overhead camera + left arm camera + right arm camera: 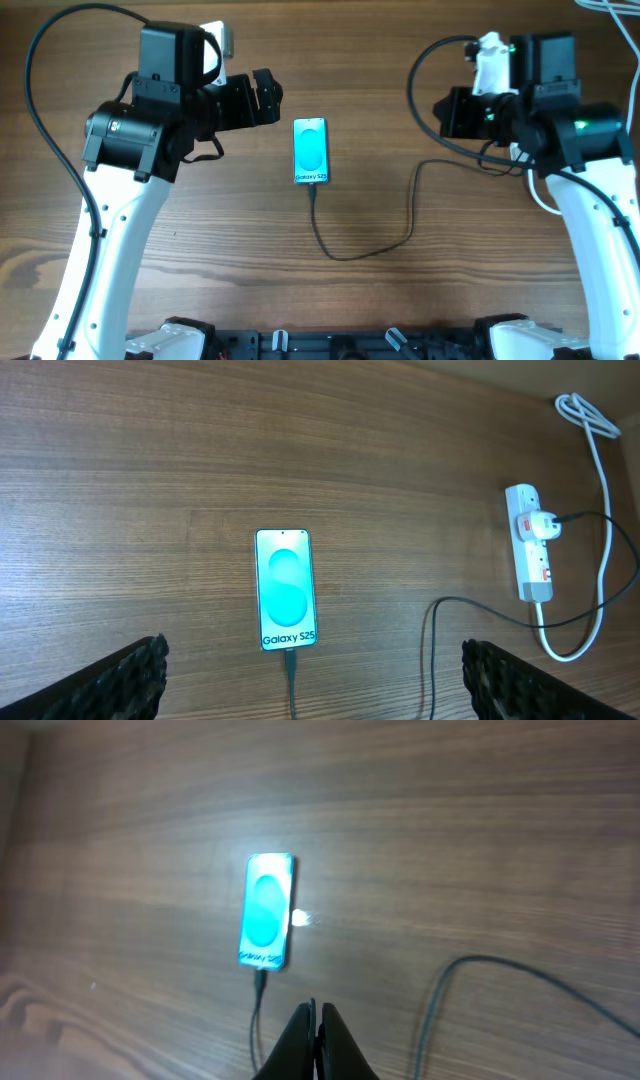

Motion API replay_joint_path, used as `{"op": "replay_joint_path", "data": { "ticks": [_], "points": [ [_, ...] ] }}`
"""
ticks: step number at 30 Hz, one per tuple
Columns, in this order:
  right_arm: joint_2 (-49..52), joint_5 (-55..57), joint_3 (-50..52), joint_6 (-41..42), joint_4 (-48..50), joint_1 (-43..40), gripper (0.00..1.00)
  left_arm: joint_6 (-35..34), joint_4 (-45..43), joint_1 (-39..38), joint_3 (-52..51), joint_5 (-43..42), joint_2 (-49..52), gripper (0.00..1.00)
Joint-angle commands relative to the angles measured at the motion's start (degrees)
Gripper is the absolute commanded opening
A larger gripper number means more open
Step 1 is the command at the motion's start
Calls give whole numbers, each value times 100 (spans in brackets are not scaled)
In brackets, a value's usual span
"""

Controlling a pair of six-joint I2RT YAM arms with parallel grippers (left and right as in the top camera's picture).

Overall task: Plug charger to phone and switch on socket
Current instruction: 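Move the right gripper to the white power strip's switch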

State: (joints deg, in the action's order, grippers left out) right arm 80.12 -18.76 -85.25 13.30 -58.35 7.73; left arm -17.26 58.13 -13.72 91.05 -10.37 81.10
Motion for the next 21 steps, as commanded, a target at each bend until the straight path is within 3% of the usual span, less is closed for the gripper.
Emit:
{"op": "replay_joint_path", "data": {
  "ticks": [1,14,21],
  "points": [
    [-83,98,-205,-267,61,-321,4,9,0,37,70,-48,-42,100],
    [-42,85,-437,-262,313,-2166,4,9,0,37,70,-48,-42,100],
    [461,72,-431,-258,404,-3283,4,9,0,37,70,-48,-42,100]
  ]
}}
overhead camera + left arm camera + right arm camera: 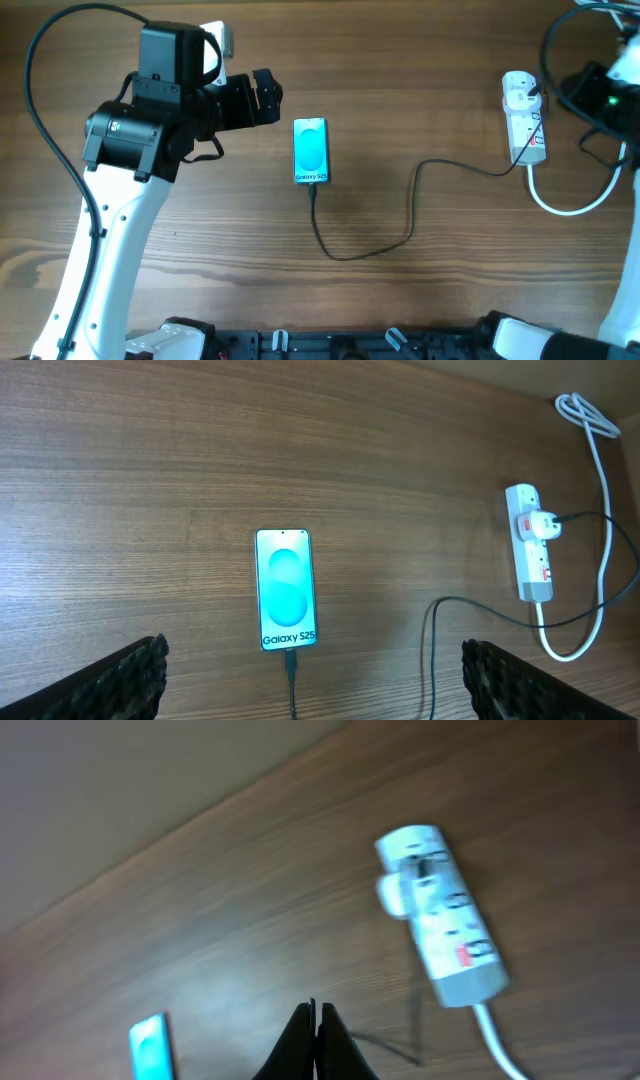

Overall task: Plug charger to phone and switch on socket
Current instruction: 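Move the right gripper to the white power strip's switch, then press the power strip switch beside the charger with the right gripper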

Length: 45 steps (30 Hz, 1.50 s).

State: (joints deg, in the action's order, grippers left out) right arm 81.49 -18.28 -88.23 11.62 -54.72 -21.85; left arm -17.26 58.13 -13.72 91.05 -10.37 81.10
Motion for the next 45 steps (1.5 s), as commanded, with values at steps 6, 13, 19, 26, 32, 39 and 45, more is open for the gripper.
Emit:
{"op": "replay_joint_path", "data": {
  "ticks": [6,13,19,26,32,39,45],
  "points": [
    [1281,-122,-133,68,208,-868,4,9,0,37,70,-48,-42,100],
    [2212,-101,-133,553,557,-962,4,9,0,37,70,-48,-42,100],
    [2776,-103,-133,527,894,-962,4,9,0,37,70,-48,-42,100],
    [3215,-101,-57,487,1224,-951,4,9,0,37,70,-48,-42,100],
    [3469,-118,-35,146,1464,-903,4,9,0,37,70,-48,-42,100],
    [3694,-107,-22,-262,1703,-870,5,9,0,37,70,-48,-42,100],
    [3982,-168,-20,-269,1829,-815,5,9,0,37,70,-48,-42,100]
  ]
}}
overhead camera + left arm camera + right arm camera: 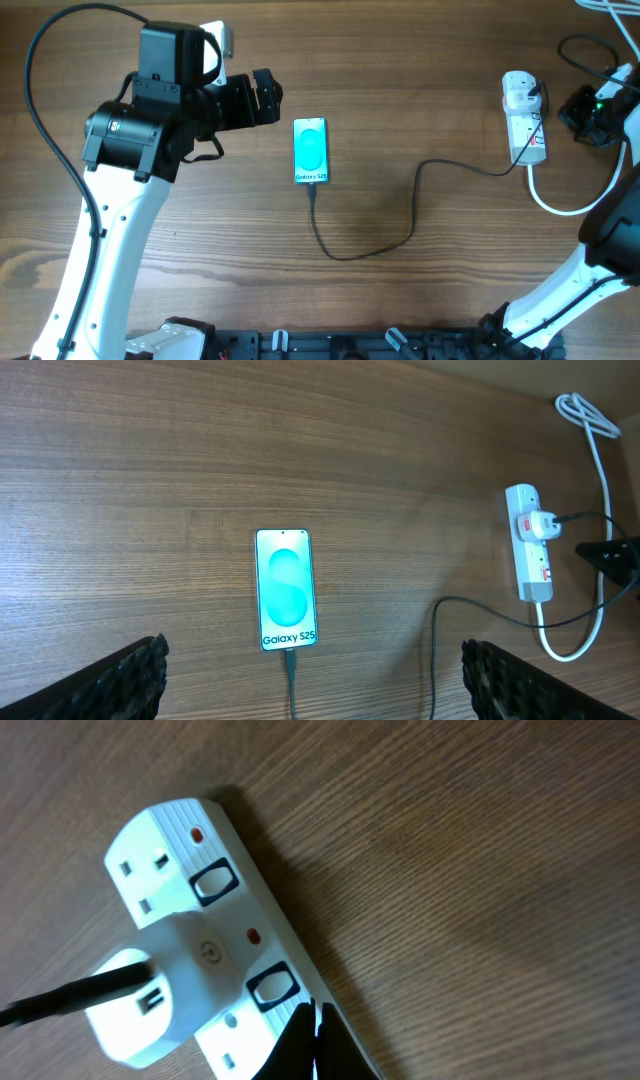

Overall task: Plug charger to phone and switch on socket
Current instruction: 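Press the power strip switch beside the charger with the right gripper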

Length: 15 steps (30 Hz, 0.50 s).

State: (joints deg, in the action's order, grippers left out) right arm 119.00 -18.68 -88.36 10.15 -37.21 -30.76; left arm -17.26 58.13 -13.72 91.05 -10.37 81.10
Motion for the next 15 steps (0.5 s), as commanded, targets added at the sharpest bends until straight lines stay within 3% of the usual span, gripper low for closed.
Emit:
{"op": "replay_joint_path", "data": {
  "ticks": [1,15],
  "points": [
    [249,-129,-7,-122,98,90,4,9,0,37,70,-48,-42,100],
    [483,-232,-2,-765,264,264,4,9,0,37,70,-48,-42,100]
  ]
}}
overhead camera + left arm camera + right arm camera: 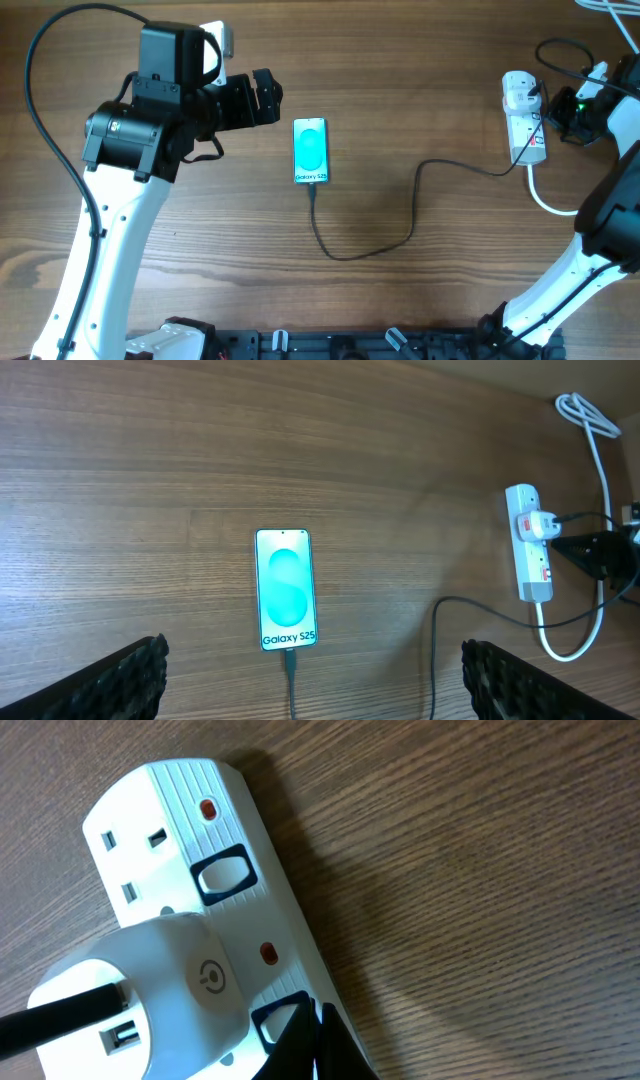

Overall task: Plug charger to phone and switch on socket
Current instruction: 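Press the power strip switch beside the charger with the right gripper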

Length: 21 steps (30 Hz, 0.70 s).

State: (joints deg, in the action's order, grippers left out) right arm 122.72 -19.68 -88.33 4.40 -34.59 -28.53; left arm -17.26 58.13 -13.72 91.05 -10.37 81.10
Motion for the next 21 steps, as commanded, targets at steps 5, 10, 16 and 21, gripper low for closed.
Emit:
{"op": "replay_joint_path", "data": {
  "ticks": [5,10,16,21],
  "points": [
    [120,-131,-4,-297,-4,101,4,9,0,37,70,-48,-42,100],
    [122,-129,-4,-365,7,195,4,9,0,37,70,-48,-42,100],
    [142,-129,-4,-245,83,227,4,9,0,37,70,-48,-42,100],
    [170,-125,-4,203,90,227,4,9,0,37,70,-48,-42,100]
  ]
}}
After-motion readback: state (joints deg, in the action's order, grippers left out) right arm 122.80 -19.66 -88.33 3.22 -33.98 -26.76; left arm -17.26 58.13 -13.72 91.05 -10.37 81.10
